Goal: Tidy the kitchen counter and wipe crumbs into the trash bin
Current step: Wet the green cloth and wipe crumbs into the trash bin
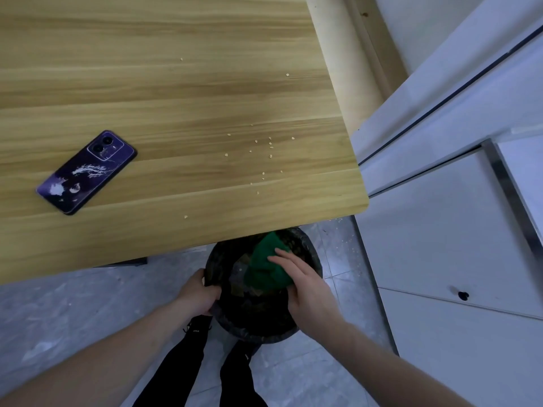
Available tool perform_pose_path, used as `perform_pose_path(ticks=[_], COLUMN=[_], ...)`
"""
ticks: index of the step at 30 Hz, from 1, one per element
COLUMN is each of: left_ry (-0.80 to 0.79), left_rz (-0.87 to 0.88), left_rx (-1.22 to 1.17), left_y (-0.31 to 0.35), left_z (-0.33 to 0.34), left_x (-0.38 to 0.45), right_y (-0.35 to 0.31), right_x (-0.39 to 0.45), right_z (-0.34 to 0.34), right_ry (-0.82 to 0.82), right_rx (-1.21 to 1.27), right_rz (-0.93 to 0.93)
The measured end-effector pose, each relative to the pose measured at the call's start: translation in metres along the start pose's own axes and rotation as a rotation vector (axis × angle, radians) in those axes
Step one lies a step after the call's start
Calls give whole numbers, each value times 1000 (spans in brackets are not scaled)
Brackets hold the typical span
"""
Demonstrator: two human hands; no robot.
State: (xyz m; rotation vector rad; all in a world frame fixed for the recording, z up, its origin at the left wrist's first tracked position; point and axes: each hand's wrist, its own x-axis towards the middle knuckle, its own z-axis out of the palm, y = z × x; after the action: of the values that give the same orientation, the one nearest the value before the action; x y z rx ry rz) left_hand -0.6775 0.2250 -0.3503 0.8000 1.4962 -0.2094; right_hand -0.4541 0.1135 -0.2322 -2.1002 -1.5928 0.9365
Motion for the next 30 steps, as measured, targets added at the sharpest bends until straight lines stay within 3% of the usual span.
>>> perform_pose_path(ticks=[6, 12, 20, 30], left_ry=[1, -1, 23, 20], left_rz=[-6, 5, 8, -10], left_rx=[17, -4, 6, -53], left_y=[6, 4, -5, -16], left_z=[-6, -12, -18, -32], left_x=[-8, -9, -7, -13], right_y=[-3, -16, -33, -40], right_x=[7, 89, 178, 90], right_z=[-25, -82, -68, -8], right_ry=[185, 393, 79, -3], right_rx=[147, 149, -125, -168], right_rz=[11, -81, 13, -151])
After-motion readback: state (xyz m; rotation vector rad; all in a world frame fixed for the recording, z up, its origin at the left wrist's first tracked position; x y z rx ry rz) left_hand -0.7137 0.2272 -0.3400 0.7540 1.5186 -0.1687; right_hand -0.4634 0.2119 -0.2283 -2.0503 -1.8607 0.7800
